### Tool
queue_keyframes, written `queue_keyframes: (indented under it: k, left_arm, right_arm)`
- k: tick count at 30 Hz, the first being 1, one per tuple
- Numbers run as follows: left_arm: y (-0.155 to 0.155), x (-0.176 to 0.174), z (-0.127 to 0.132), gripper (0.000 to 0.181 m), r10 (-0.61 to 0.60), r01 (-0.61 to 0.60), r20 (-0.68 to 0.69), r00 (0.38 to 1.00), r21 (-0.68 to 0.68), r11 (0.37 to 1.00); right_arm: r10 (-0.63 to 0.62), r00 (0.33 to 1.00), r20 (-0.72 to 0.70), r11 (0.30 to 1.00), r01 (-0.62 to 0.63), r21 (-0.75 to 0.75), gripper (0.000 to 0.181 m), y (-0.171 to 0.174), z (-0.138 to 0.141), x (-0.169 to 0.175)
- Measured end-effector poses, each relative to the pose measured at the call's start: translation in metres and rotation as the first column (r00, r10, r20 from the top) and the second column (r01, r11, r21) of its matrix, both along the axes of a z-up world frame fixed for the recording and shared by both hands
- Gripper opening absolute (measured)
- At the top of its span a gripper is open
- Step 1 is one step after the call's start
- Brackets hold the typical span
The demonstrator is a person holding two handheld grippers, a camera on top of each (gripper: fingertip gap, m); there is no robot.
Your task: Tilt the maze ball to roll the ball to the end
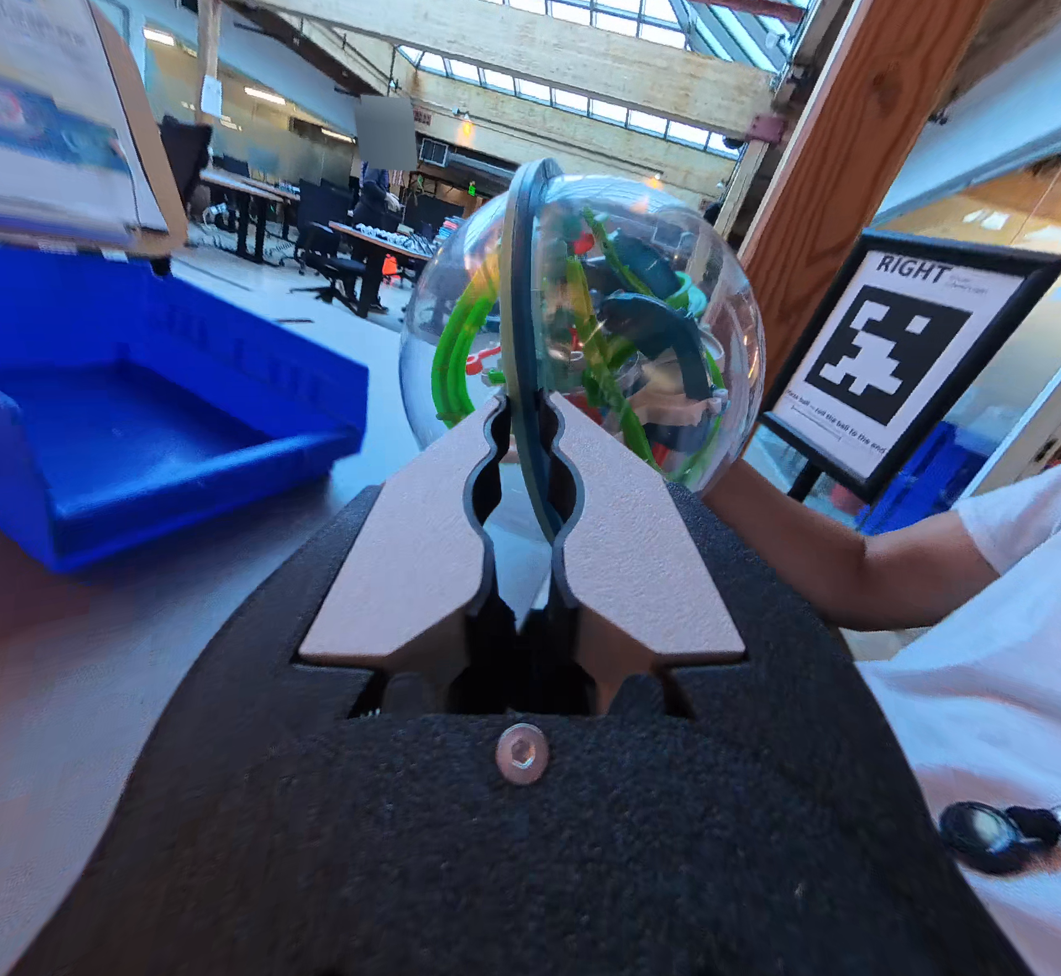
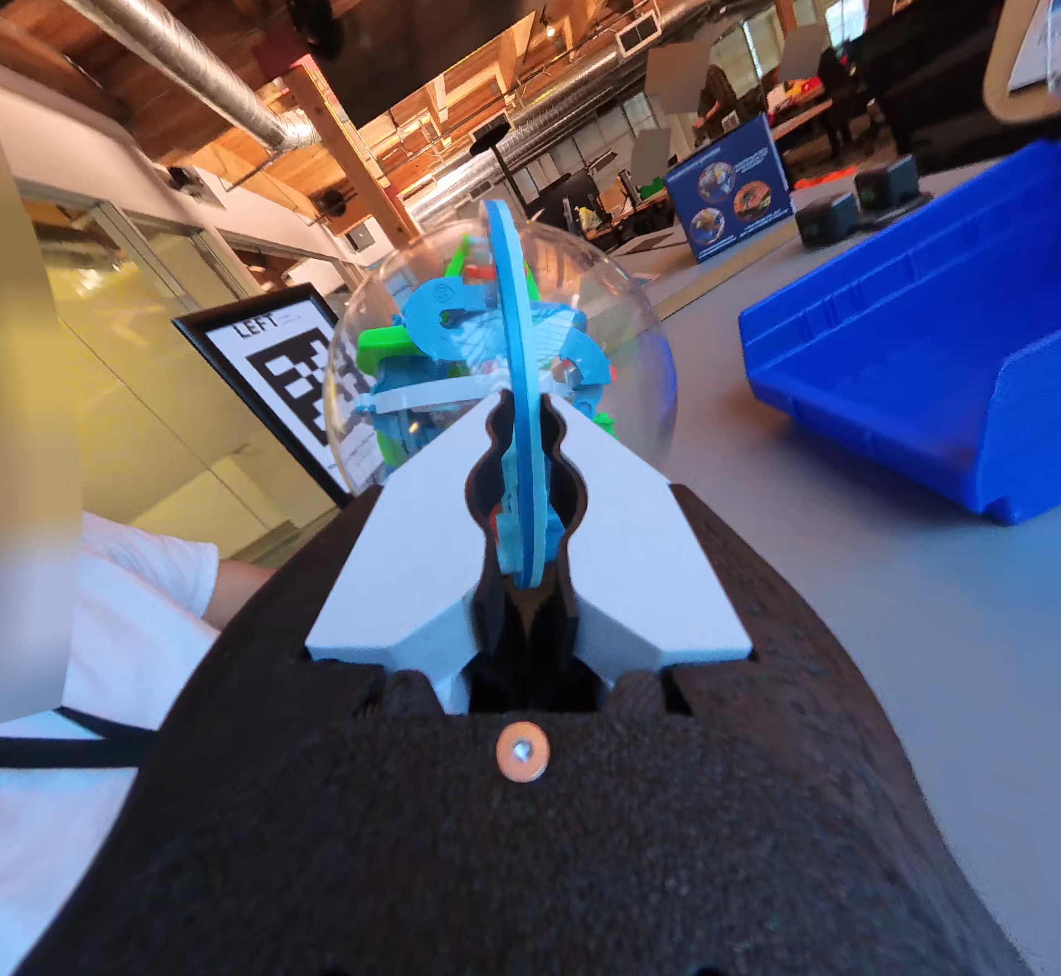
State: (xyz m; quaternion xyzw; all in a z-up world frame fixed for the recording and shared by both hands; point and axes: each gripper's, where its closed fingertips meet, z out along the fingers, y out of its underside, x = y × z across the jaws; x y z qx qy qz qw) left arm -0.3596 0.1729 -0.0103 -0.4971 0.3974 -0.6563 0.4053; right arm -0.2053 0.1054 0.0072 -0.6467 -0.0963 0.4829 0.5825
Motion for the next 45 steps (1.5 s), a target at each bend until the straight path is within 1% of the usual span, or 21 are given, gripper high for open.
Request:
queue_keyframes:
  k: [3,5,8,12,17,20,24,32,45]
  left_arm:
    - [-0.007,0.003,-0.022,0.007,-0.005,0.003,-0.023,1.0,-0.091,0.996]
    - [-0.004,0.007,-0.035,0.007,0.006,-0.011,-0.039,0.999,-0.148,0.989]
    - [0.004,0.013,-0.056,0.008,0.004,-0.019,-0.068,0.998,-0.219,0.976]
    - [0.01,0.017,-0.075,0.008,0.003,-0.032,-0.123,0.992,-0.24,0.97]
    - [0.016,0.023,-0.093,0.008,-0.001,-0.044,-0.173,0.985,-0.254,0.966]
    - [0.017,0.024,-0.094,0.008,0.0,-0.044,-0.167,0.986,-0.261,0.964]
    - [0.022,0.024,-0.096,0.009,0.027,-0.078,-0.19,0.981,-0.266,0.961]
    - [0.033,0.026,-0.098,0.009,0.064,-0.132,-0.209,0.976,-0.331,0.934]
    - [0.053,0.03,-0.099,0.009,0.063,-0.181,-0.245,0.968,-0.502,0.846]
  right_arm:
    - [0.023,0.999,-0.027,0.996,-0.025,-0.085,0.008,-0.002,-0.01,0.004]
    - [0.009,1.0,-0.012,0.992,-0.011,-0.129,0.008,0.003,-0.022,0.008]
    - [0.005,0.999,-0.049,0.985,-0.013,-0.175,0.008,0.011,-0.039,0.014]
    - [-0.001,0.999,-0.047,0.975,-0.009,-0.221,0.008,0.019,-0.062,0.019]
    - [-0.028,0.998,-0.048,0.966,0.015,-0.257,0.008,0.03,-0.078,0.026]
    - [-0.042,0.996,-0.075,0.965,0.021,-0.263,0.008,0.036,-0.079,0.029]
    - [-0.069,0.996,-0.057,0.962,0.051,-0.269,0.008,0.047,-0.079,0.032]
    - [-0.128,0.991,-0.026,0.949,0.115,-0.293,0.008,0.074,-0.081,0.038]
    - [-0.174,0.985,0.013,0.926,0.168,-0.338,0.008,0.102,-0.085,0.045]
